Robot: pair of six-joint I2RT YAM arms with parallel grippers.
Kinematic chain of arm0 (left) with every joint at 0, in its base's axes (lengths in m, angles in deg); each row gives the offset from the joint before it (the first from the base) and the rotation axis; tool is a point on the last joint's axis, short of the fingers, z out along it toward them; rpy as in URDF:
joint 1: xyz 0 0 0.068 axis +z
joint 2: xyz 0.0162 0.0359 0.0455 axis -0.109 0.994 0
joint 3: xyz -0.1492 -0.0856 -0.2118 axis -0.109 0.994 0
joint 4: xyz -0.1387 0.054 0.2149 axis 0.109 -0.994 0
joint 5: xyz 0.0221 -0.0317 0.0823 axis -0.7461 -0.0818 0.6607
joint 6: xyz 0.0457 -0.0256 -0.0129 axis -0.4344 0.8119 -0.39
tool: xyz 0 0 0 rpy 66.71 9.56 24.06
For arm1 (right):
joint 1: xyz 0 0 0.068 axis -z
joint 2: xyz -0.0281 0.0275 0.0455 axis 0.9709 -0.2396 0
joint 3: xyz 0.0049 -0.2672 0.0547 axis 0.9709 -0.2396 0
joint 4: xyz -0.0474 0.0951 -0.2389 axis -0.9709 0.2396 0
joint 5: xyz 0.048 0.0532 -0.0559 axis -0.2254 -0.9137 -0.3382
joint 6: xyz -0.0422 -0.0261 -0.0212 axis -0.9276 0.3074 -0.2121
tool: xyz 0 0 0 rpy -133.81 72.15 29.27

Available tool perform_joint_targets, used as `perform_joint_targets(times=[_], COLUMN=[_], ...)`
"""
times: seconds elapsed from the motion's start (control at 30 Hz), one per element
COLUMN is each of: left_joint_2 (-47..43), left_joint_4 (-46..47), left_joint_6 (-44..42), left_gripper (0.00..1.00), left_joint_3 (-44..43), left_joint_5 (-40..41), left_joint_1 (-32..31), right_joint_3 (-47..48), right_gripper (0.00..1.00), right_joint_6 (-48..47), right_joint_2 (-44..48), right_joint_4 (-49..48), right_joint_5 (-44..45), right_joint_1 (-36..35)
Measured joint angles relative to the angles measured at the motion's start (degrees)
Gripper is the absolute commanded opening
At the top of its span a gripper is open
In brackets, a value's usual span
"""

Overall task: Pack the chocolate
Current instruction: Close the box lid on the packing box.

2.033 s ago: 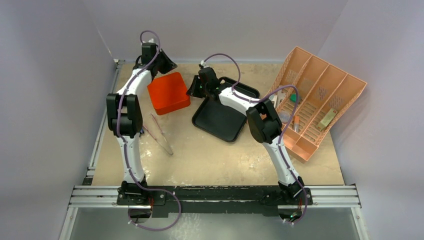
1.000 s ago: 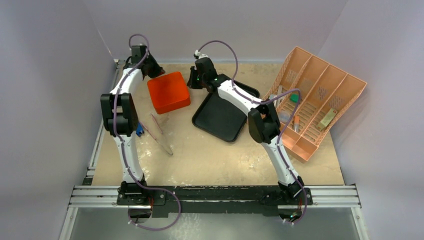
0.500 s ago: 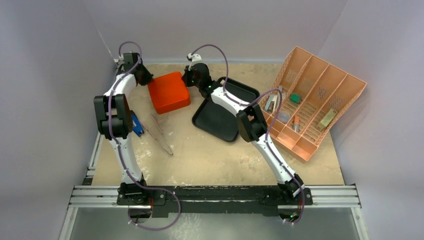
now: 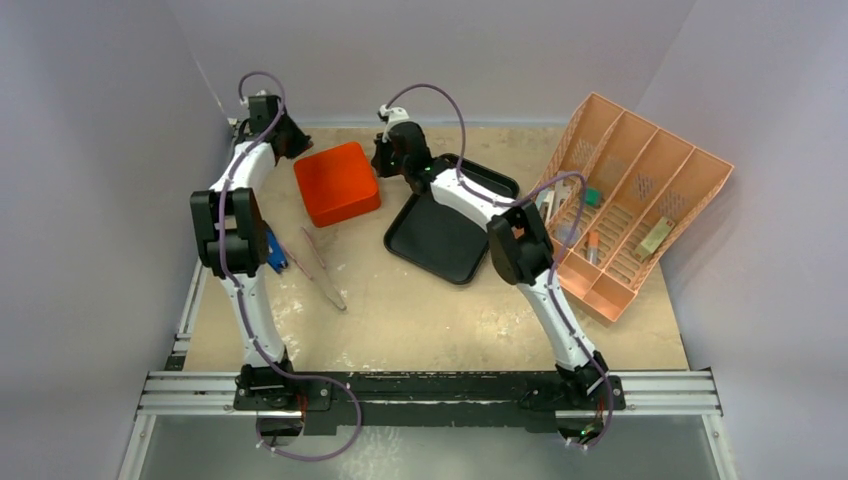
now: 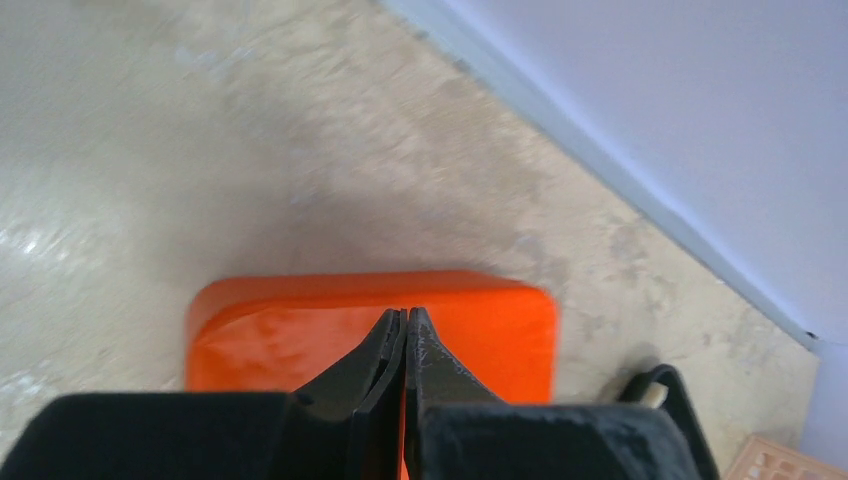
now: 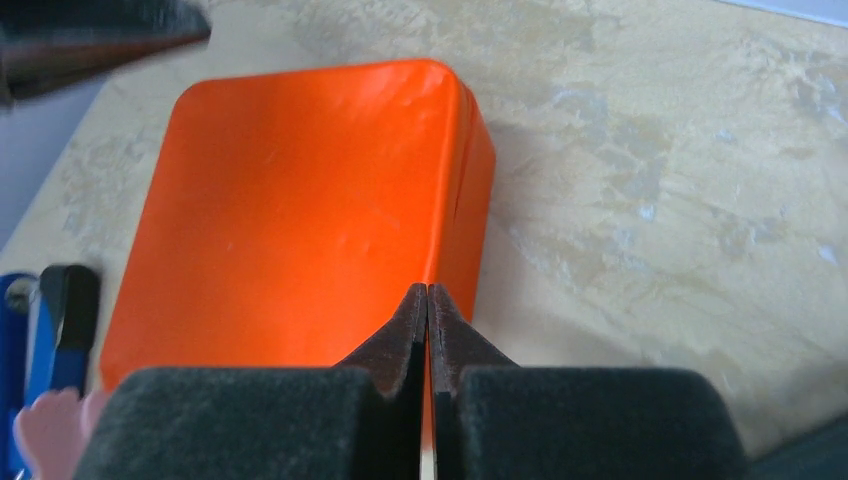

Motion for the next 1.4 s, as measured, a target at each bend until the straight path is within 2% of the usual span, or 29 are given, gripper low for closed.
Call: perform_joint_targets(times=[0.17,0.3,0.5,0.67,0.93,1.2,1.4], left_joint_2=[-0.48,-1.55,1.86,8.83,7.30,4.33,7.43], left_joint_4=[0.02,0.04,-0.85,-0.90,-5.05,1.03,1.33], left_joint_6=[-0.57,-1.60,-3.08,-3.41,-4.07,-2.95,-3.26], left_gripper=[0.00,0.00,0.00,0.00,0.00,0.00,0.00], left_joint_3=[-6.14,-6.69,-6.88,-9.73,-10.56,-11.50,-14.56], left_joint_5=[1.42,4.52,8.61,9.70,10.05,10.97,12.72], left_joint_1=[-4.22,-9.25,-12.79,-12.07,-12.17,-12.24,-12.44], right_joint_3=[-15.28,-26.18,-35.41,-35.71,-35.71,-36.70,-37.53], right_gripper=[0.00,0.00,0.00,0.00,0.00,0.00,0.00], right_joint_6=[0.48,1.40,1.77,1.75,1.84,2.60,3.43], right_joint_2=[12.98,23.82,34.12,34.64,34.64,34.64,34.64], right_joint_4=[-1.09,-3.39,-4.87,-3.76,-2.16,-3.19,-3.04], right_joint_5=[-1.18,-1.03,-0.72,-0.70,-0.70,-0.48,-0.57], right_joint_1=[0.00,0.00,0.00,0.00,0.00,0.00,0.00])
